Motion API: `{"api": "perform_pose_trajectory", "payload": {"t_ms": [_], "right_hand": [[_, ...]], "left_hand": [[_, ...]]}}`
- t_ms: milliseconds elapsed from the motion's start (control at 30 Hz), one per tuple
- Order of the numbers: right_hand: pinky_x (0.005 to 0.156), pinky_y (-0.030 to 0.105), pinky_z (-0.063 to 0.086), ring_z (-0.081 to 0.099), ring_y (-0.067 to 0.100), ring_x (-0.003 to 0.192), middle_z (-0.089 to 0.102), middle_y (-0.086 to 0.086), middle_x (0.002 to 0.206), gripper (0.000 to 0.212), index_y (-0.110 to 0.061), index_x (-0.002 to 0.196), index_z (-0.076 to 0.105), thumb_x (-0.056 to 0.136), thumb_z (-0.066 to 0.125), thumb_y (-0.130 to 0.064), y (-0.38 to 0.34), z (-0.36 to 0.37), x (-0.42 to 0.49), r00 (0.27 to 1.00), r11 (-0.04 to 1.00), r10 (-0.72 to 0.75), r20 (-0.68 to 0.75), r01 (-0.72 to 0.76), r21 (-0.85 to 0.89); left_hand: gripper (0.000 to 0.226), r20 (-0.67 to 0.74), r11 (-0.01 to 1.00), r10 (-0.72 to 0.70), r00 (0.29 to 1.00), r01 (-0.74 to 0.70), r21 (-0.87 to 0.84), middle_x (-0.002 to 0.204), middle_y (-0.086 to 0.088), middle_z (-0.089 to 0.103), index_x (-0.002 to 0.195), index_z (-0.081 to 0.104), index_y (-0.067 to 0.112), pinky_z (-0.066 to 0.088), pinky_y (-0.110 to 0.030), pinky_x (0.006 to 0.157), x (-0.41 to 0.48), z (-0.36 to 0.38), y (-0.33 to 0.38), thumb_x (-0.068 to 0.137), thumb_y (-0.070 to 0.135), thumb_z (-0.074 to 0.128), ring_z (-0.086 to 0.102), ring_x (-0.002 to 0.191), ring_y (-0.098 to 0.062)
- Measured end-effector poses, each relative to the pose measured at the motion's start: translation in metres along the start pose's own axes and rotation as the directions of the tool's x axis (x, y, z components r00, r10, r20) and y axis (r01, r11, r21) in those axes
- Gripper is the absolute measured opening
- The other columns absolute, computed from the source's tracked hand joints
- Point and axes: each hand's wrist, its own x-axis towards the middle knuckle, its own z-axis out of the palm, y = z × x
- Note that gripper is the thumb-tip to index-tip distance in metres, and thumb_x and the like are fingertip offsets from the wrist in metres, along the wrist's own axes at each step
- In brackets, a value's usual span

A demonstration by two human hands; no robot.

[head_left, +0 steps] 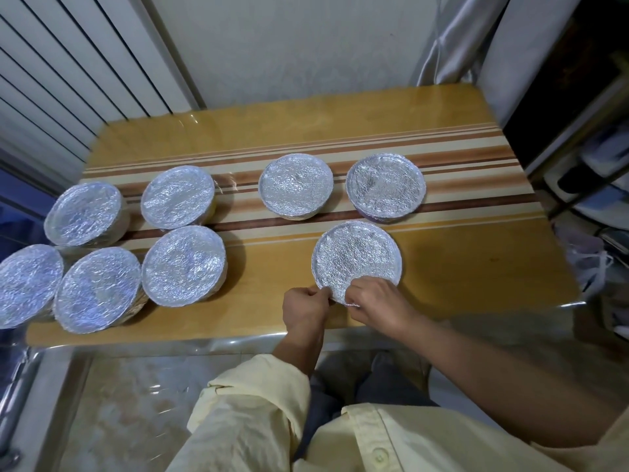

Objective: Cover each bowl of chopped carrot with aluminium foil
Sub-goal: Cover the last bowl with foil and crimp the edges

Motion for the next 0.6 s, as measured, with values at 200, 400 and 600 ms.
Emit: {"api": "perform_pose_trajectory", "payload": {"t_ms": [200, 400, 600], "right_hand": [[0.050, 0.024, 0.034, 0.056, 0.022, 0.055, 0.056, 0.002, 0.062, 0.020, -0.010, 0.062, 0.060, 0.059, 0.077, 0.000, 0.006, 0.003, 0.001, 1.000, 0.997, 0.031, 0.006, -0.031, 0.065], [0.052, 0.024, 0.036, 0.057, 0.022, 0.057, 0.058, 0.003, 0.064, 0.021, -0.010, 0.064, 0.061, 0.061, 0.078, 0.002, 0.006, 0.003, 0.000, 0.999, 0.994, 0.041, -0.001, -0.041, 0.103], [0.052, 0.022, 0.033, 0.057, 0.022, 0.057, 0.057, 0.002, 0.064, 0.023, -0.011, 0.063, 0.060, 0.060, 0.079, 0.001, 0.006, 0.001, -0.001, 0.999, 0.994, 0.031, -0.018, -0.029, 0.105]], "left_hand": [[0.036, -0.032, 0.999, 0.025, 0.999, -0.024, 0.030, 0.068, -0.004, 0.073, 0.065, 0.075, 0.016, 0.057, -0.033, 0.072, 0.000, 0.002, -0.004, 0.075, 0.051, 0.073, 0.070, 0.069, -0.030], [0.024, -0.007, 0.984, 0.090, 0.996, -0.088, 0.155, 0.072, -0.007, 0.074, 0.070, 0.076, 0.013, 0.056, -0.032, 0.073, 0.010, 0.001, 0.004, 0.081, 0.033, 0.069, 0.071, 0.075, -0.032], [0.028, -0.082, 0.965, 0.155, 0.984, -0.134, 0.224, 0.079, -0.006, 0.075, 0.081, 0.078, 0.016, 0.042, -0.025, 0.066, 0.015, 0.000, 0.004, 0.087, 0.040, 0.065, 0.070, 0.079, -0.028]]}}
